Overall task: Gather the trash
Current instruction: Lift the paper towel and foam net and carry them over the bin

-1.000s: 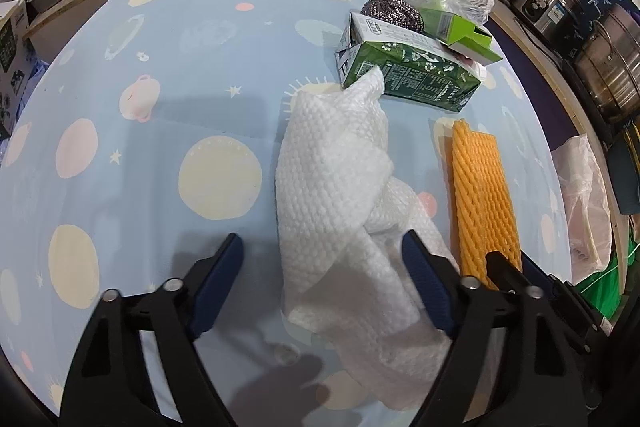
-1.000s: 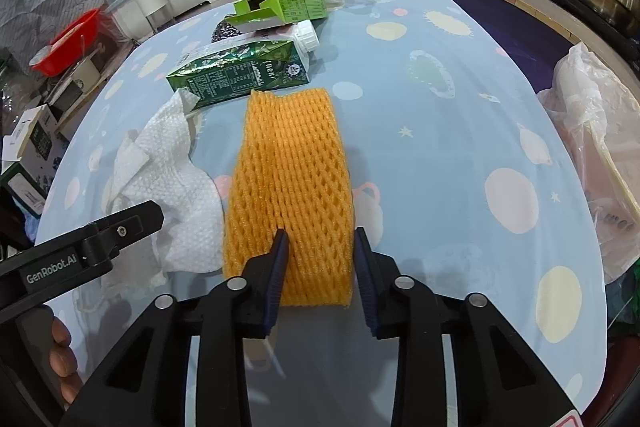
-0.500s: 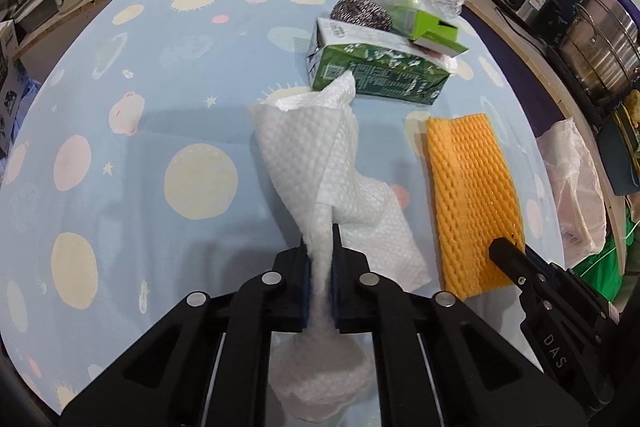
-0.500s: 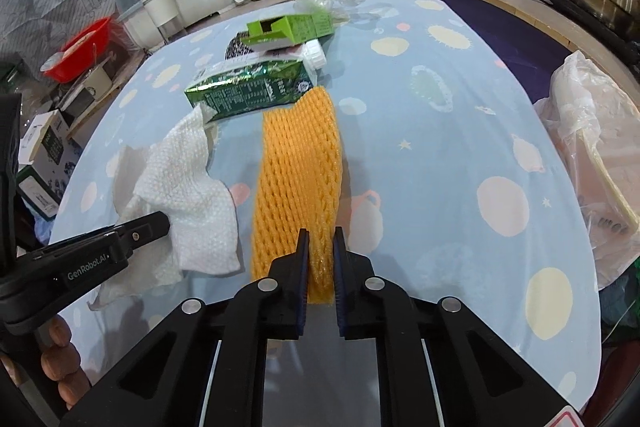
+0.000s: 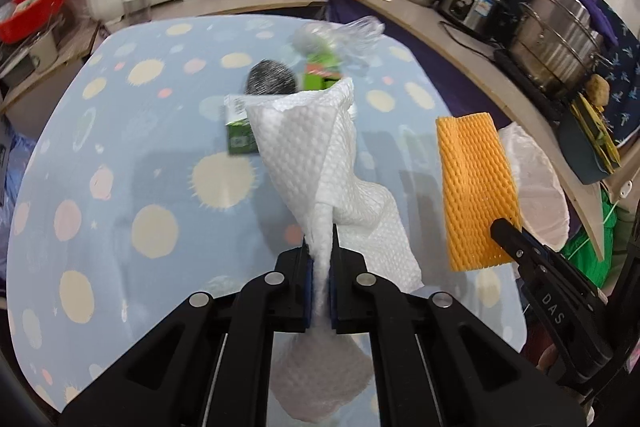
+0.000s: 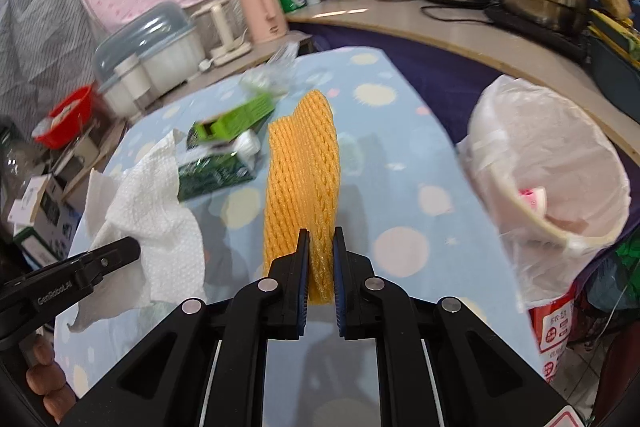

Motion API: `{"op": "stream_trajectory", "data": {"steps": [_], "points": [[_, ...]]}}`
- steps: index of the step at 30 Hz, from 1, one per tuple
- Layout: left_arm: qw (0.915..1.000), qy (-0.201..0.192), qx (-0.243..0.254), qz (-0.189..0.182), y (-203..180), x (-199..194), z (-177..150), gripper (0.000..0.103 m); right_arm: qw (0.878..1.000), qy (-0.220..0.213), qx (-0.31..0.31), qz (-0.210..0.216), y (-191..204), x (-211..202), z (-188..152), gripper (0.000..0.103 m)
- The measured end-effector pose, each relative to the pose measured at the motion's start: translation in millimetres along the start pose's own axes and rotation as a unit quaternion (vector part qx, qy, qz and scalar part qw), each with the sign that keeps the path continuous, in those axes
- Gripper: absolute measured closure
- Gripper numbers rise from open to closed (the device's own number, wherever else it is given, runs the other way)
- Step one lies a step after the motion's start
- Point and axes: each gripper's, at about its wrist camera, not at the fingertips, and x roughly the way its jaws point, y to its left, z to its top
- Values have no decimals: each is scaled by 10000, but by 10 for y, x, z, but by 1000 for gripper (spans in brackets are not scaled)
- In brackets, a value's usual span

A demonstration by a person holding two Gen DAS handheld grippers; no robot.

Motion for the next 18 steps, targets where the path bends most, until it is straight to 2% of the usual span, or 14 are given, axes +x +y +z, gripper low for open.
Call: {"op": "stream_trajectory", "data": {"steps": [8, 18], "points": [[9985, -78, 459, -280, -674, 4, 112, 98, 9967, -451, 577, -350, -671, -319, 156, 93], [9913, -67, 1119, -683, -1647, 130, 180, 98, 9844, -794, 1314, -857, -1593, -623, 174, 93]]}}
